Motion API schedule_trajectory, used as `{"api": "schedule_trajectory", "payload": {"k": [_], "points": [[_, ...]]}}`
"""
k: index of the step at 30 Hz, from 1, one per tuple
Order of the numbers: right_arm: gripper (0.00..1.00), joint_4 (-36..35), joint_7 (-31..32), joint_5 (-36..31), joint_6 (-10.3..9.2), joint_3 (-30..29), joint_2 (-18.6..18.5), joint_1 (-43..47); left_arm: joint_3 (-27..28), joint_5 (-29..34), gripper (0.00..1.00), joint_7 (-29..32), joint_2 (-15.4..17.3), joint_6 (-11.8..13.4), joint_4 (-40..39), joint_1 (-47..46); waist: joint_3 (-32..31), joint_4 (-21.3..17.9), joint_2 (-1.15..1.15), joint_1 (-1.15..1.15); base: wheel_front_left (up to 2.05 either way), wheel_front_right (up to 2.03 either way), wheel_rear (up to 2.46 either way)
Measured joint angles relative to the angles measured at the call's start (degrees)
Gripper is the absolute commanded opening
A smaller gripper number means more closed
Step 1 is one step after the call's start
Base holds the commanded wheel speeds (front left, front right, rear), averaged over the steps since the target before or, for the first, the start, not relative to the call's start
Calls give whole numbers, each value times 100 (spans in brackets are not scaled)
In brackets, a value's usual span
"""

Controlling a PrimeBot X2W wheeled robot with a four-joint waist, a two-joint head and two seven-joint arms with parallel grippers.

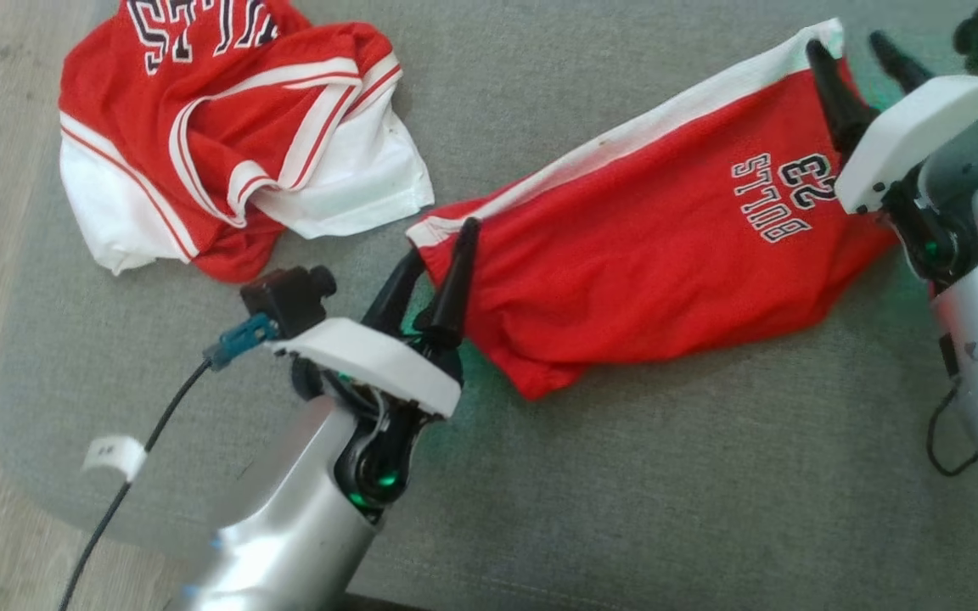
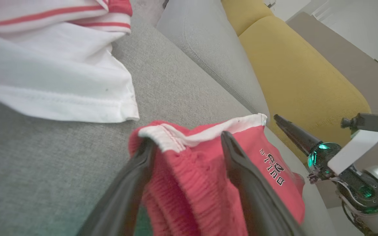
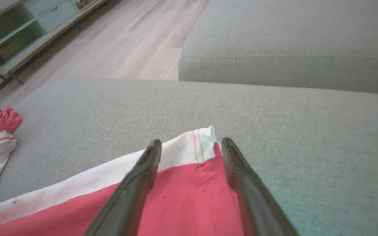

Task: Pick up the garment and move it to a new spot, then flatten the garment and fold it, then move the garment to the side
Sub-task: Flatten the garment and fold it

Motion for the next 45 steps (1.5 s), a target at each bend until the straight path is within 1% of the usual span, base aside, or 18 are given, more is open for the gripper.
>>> {"api": "schedule_trajectory", "payload": {"k": [2,3,6,10,13,15,18,20,23,26,31,32,37,45], "points": [[100,-4,-359,0,0,-13,-3,26,-19,189,100,-204,66,14,83,20,-78,-38,0,0,0,0,0],[100,-31,-549,-1,0,-23,-1,73,-20,341,100,-332,135,78,97,36,-121,-65,0,0,0,0,0],[100,-245,-1098,-159,0,-48,4,432,4,811,100,-725,437,461,76,153,-251,-177,0,-1,0,0,0],[100,-716,-1678,-497,0,-269,68,1063,192,1349,100,-958,771,1037,-274,533,-425,-364,0,-1,0,0,0],[100,-1240,-1929,-797,0,-527,191,1392,422,1882,100,-1005,1040,1454,-687,675,-539,-518,0,-1,0,0,0],[100,-1653,-1970,-976,0,-710,291,1600,632,2267,100,-1007,1209,1682,-1033,689,-615,-612,0,-1,0,0,0],[100,-2336,-1947,-1261,0,-982,535,2046,897,2737,100,-1027,1382,1873,-1475,732,-719,-748,0,-1,0,0,0],[100,-2775,-1840,-1423,0,-1121,709,2421,993,2911,100,-1040,1479,1929,-1651,805,-771,-838,0,-1,0,0,0],[100,-3399,-1637,-1612,0,-1263,938,2976,1109,3039,100,-1047,1596,1938,-1724,982,-844,-959,0,-1,0,0,0],[100,-3914,-1403,-1711,0,-1330,1083,3452,1112,3030,100,-1032,1704,1947,-1718,1123,-904,-1065,0,-1,0,0,0],[100,-4517,-1080,-1777,0,-1388,1226,4161,1083,2985,100,-824,1755,1892,-1585,1277,-959,-1210,0,-1,0,0,0],[100,-4726,-975,-1809,0,-1439,1288,4386,1049,2963,100,-766,1772,1890,-1536,1347,-972,-1252,0,-1,0,0,0],[100,-5061,-792,-1816,0,-1528,1330,4698,938,2905,100,-737,1775,1864,-1407,1457,-989,-1308,0,0,0,0,0],[100,-5200,-693,-1815,0,-1571,1418,4711,942,2862,100,-744,1774,1825,-1385,1457,-1000,-1313,0,0,0,0,0]]}}
